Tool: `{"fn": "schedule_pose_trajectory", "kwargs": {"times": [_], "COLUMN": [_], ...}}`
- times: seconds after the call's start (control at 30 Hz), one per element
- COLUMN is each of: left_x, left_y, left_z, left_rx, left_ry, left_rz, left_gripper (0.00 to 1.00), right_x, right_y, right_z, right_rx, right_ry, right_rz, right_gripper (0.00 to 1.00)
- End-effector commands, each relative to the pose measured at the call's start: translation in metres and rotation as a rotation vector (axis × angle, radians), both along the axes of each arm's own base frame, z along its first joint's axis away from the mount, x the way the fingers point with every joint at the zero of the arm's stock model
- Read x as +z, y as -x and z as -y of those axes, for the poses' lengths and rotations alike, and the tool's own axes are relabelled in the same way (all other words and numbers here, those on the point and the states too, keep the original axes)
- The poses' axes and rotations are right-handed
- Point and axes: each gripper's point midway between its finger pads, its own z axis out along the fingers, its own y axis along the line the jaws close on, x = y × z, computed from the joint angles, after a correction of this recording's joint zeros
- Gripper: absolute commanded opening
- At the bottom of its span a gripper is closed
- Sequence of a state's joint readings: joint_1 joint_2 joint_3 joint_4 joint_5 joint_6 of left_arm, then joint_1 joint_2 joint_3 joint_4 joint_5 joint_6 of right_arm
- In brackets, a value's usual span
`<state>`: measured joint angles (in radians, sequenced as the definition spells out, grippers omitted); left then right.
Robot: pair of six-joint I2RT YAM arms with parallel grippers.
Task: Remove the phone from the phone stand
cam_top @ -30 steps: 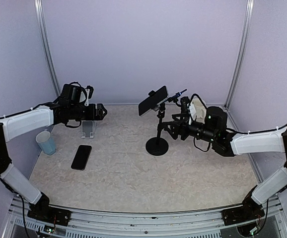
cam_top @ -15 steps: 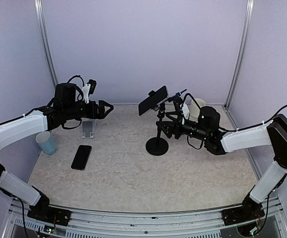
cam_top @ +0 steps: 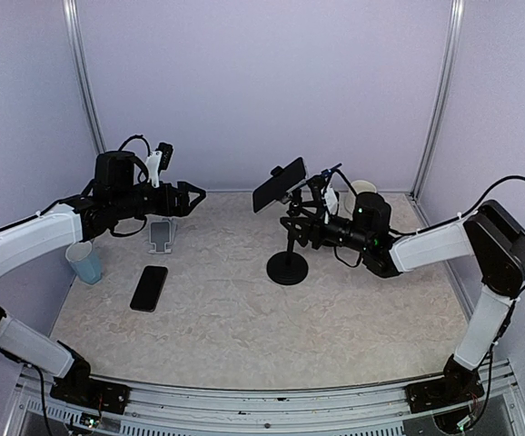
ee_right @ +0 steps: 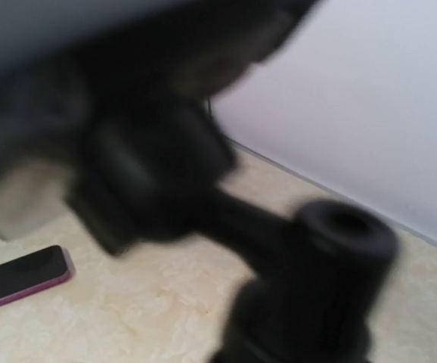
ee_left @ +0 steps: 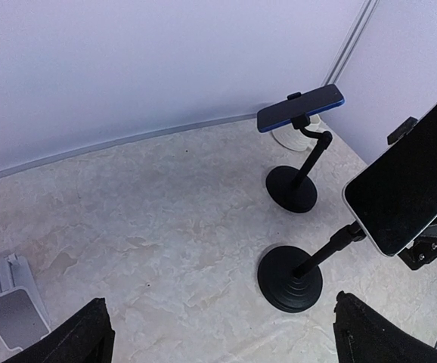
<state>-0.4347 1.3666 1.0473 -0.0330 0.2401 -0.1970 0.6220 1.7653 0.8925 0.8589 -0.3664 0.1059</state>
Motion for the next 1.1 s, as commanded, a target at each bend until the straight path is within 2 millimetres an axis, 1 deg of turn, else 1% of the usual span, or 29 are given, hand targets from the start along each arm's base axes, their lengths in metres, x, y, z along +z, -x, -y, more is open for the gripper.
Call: {"fn": "schedule_pose_trajectory", "kwargs": {"times": [0.0, 0.2, 0.3, 0.43, 0.57, 0.73, 0.87, 1.07], "left_x": [0.012, 0.009, 0.009, 0.01, 0.012, 0.013, 0.012, 0.02], "left_y": [0.004, 0.005, 0.005, 0.004, 0.004, 0.006, 0.01, 0.023], "left_z": [0.003, 0.005, 0.004, 0.005, 0.005, 0.006, 0.009, 0.024], "left_rx": [-0.022, -0.03, -0.026, -0.031, -0.028, -0.034, -0.046, -0.094], "left_ry": [0.008, 0.003, -0.003, -0.004, -0.006, -0.017, -0.024, -0.037], "left_rz": [0.041, 0.038, 0.04, 0.044, 0.048, 0.056, 0.055, 0.079], "left_gripper": [0.99, 0.99, 0.99, 0.99, 0.99, 0.99, 0.99, 0.99], "right_x": [0.017, 0.02, 0.018, 0.019, 0.02, 0.028, 0.037, 0.05], "right_y": [-0.008, -0.01, -0.01, -0.011, -0.01, -0.003, 0.003, 0.021], "right_z": [0.001, 0.0, -0.001, 0.0, 0.002, 0.003, 0.003, 0.002], "right_rx": [0.015, 0.064, 0.084, 0.102, 0.122, 0.163, 0.205, 0.282], "right_ry": [-0.037, -0.043, -0.039, -0.04, -0.038, -0.049, -0.063, -0.089], "right_rz": [0.041, 0.05, 0.044, 0.045, 0.042, 0.045, 0.04, 0.035], "right_gripper": [0.68, 0.59, 0.53, 0.49, 0.41, 0.33, 0.31, 0.26]}}
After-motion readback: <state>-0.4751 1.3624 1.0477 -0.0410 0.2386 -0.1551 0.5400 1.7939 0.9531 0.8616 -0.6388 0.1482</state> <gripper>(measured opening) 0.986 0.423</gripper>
